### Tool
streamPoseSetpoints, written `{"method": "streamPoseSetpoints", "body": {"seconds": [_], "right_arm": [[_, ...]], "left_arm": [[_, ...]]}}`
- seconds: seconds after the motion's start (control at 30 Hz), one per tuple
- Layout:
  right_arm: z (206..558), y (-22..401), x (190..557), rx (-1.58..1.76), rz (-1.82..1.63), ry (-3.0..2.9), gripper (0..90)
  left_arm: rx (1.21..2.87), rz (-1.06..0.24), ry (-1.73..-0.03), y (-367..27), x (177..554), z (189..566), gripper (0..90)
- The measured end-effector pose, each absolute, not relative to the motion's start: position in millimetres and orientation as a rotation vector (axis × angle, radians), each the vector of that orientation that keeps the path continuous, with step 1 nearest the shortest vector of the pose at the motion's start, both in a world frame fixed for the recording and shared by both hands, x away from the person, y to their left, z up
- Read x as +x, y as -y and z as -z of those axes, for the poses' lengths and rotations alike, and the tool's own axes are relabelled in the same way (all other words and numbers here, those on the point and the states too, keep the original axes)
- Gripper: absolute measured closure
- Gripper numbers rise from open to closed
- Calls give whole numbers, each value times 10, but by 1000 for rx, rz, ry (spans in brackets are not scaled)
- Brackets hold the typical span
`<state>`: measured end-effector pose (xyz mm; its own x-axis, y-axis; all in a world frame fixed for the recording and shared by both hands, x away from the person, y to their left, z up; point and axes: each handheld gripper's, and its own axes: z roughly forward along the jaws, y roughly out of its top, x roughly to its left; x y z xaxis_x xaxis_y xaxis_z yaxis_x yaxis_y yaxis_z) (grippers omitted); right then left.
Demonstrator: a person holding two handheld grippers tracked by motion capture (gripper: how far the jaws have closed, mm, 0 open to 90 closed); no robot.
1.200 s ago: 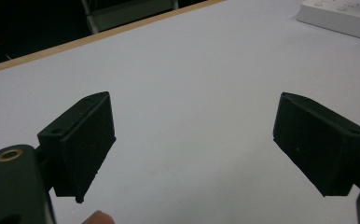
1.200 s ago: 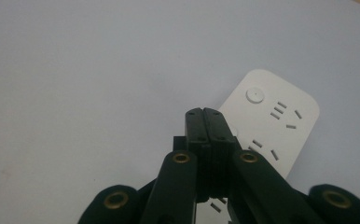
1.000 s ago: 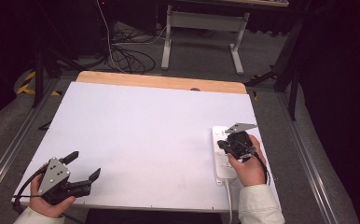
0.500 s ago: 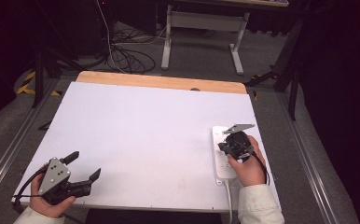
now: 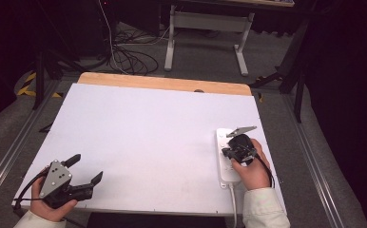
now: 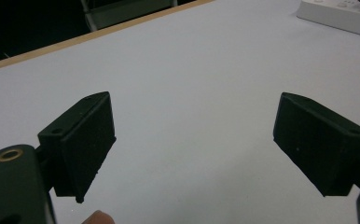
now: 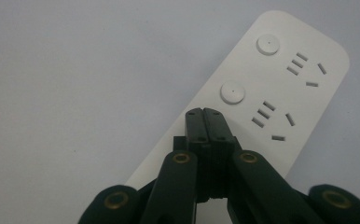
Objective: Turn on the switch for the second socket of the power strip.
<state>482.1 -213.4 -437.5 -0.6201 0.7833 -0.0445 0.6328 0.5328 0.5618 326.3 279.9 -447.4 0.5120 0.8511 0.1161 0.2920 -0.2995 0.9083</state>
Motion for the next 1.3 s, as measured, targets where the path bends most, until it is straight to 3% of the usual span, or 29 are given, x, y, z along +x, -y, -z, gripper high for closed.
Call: {"method": "streamPoseSetpoints", "body": {"seconds": [1.3], "right_arm": [[4416,2107,4800,1217,-717,-2474,900]], "left_arm": [[1846,-776,-950,-2798,3265,4475,130]]}}
